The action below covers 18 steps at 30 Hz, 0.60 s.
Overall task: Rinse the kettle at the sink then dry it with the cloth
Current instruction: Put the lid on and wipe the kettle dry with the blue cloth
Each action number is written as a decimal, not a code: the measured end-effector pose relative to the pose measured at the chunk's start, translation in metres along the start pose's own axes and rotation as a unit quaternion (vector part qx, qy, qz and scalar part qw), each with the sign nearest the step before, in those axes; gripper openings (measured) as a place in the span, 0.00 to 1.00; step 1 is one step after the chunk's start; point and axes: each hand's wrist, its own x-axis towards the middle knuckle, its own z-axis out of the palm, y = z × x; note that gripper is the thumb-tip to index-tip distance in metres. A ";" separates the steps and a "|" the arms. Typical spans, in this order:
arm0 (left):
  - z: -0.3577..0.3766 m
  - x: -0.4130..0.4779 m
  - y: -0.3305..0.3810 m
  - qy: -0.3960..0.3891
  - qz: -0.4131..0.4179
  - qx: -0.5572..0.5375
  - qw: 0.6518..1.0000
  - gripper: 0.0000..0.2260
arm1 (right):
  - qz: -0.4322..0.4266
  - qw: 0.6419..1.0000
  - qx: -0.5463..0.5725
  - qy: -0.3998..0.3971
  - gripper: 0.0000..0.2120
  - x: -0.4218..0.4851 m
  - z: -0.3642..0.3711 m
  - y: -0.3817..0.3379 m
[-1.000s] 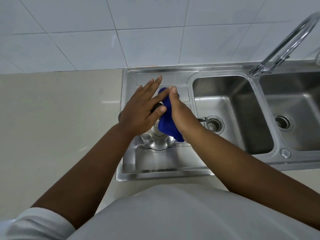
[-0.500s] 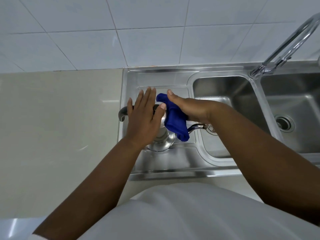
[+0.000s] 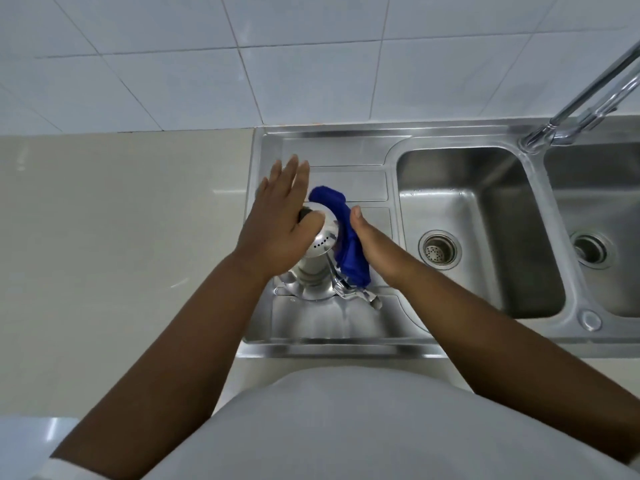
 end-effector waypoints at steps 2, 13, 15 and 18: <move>0.009 -0.005 0.007 0.060 -0.065 0.055 0.995 0.35 | 0.018 0.999 0.022 0.013 0.39 0.007 0.001 0.015; 0.001 0.003 -0.017 0.015 0.058 0.018 0.998 0.40 | -0.276 0.960 -0.037 0.030 0.41 -0.008 0.032 0.020; -0.002 0.006 -0.022 0.006 0.096 0.020 0.995 0.40 | -0.241 0.969 -0.026 0.050 0.41 0.003 0.029 0.033; -0.006 0.012 -0.025 -0.015 0.116 0.022 0.993 0.39 | -0.127 0.990 0.015 0.053 0.40 0.016 0.018 0.045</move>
